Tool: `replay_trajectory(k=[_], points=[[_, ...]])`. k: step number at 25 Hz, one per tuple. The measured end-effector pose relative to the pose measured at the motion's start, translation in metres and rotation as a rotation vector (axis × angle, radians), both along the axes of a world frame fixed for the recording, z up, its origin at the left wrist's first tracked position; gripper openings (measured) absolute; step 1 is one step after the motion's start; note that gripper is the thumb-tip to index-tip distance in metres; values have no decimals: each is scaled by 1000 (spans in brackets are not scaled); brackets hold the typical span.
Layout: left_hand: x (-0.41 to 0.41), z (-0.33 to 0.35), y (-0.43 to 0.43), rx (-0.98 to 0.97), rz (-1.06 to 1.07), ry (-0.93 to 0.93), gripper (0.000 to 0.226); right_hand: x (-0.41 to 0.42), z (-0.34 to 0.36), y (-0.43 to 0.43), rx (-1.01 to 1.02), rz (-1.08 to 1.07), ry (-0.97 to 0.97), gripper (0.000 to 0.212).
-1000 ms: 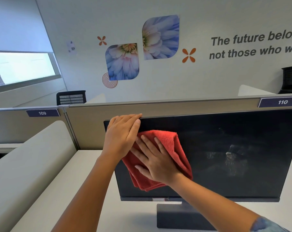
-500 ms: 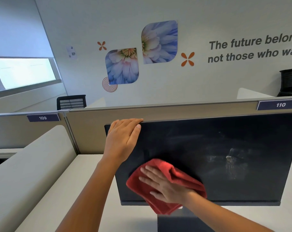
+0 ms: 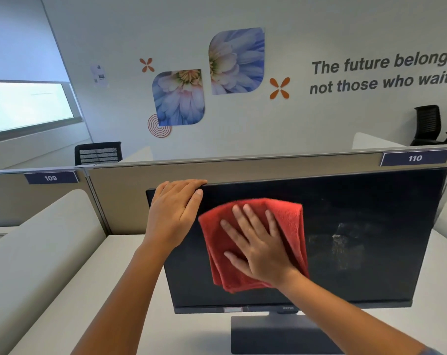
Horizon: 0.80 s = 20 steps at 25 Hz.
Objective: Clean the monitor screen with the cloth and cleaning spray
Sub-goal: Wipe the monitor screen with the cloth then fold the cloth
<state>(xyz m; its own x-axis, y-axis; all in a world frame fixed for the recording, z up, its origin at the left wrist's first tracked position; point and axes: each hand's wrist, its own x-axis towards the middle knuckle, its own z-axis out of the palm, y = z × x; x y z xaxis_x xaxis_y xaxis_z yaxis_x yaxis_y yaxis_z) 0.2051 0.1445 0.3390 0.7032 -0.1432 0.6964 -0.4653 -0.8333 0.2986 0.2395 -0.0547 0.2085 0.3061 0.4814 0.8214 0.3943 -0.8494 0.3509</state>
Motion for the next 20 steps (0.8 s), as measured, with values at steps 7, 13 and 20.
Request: replay_trajectory(k=[7,13,20], points=[[2,-1,-2,14,2,7,40,-25,-88,-36,-427,-77,82,70],[5,-6,-2,45,-7,-8,42,-11,-19,-36,-46,-27,17,69],[8,-10,0,112,11,-2,45,-2,34,-116,377,-277,-79,74]])
